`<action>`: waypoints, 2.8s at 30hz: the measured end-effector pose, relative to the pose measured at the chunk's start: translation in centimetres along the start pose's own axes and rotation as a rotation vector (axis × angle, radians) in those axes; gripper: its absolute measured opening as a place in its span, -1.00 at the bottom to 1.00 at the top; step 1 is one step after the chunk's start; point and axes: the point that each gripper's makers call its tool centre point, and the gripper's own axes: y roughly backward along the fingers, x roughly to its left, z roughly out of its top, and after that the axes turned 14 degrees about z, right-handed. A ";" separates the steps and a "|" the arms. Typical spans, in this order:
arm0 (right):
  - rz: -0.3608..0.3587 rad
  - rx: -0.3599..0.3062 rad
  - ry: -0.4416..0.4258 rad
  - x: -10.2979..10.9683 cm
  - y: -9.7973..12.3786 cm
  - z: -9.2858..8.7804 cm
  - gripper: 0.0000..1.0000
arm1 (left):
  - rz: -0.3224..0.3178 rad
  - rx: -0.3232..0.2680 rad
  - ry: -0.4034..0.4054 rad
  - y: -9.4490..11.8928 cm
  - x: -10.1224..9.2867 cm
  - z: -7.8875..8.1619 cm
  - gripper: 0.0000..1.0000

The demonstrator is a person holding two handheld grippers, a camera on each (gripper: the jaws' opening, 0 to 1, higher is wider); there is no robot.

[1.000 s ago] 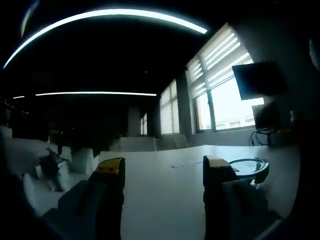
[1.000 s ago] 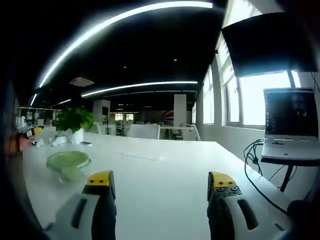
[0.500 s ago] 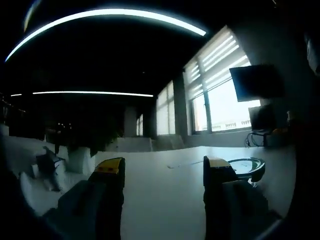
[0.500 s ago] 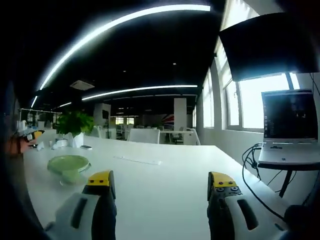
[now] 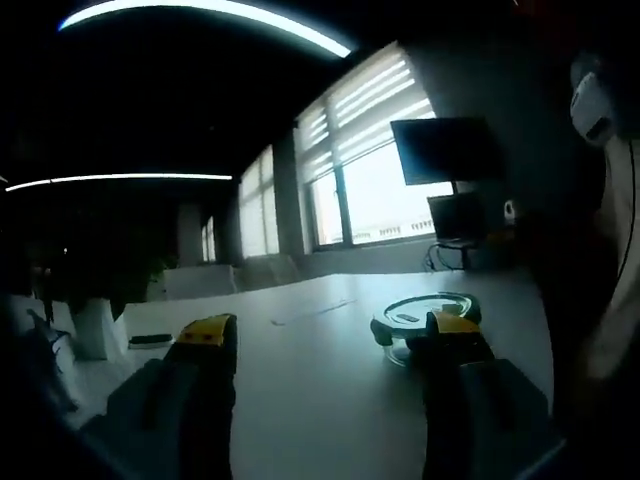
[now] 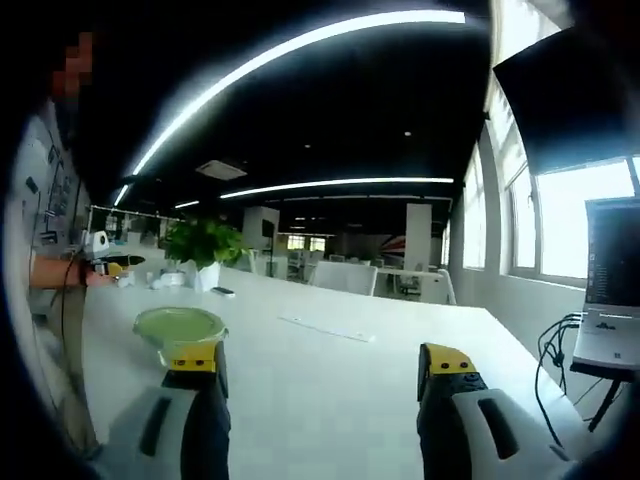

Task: Pick up the tomato from the tabletop place it into the food storage container close the lid and lock the latches

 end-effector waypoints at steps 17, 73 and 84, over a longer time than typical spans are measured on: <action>0.291 -0.006 0.018 4.6 -4.4 0.6 0.51 | -0.201 0.036 0.016 -1.8 -2.7 -1.6 0.40; 0.786 0.136 0.013 17.2 -17.4 -8.3 0.66 | -0.557 0.216 -0.025 -8.2 -12.1 -8.8 0.39; 0.821 0.134 -0.001 18.1 -18.3 -8.9 0.65 | -0.596 0.233 -0.033 -8.7 -13.0 -9.8 0.40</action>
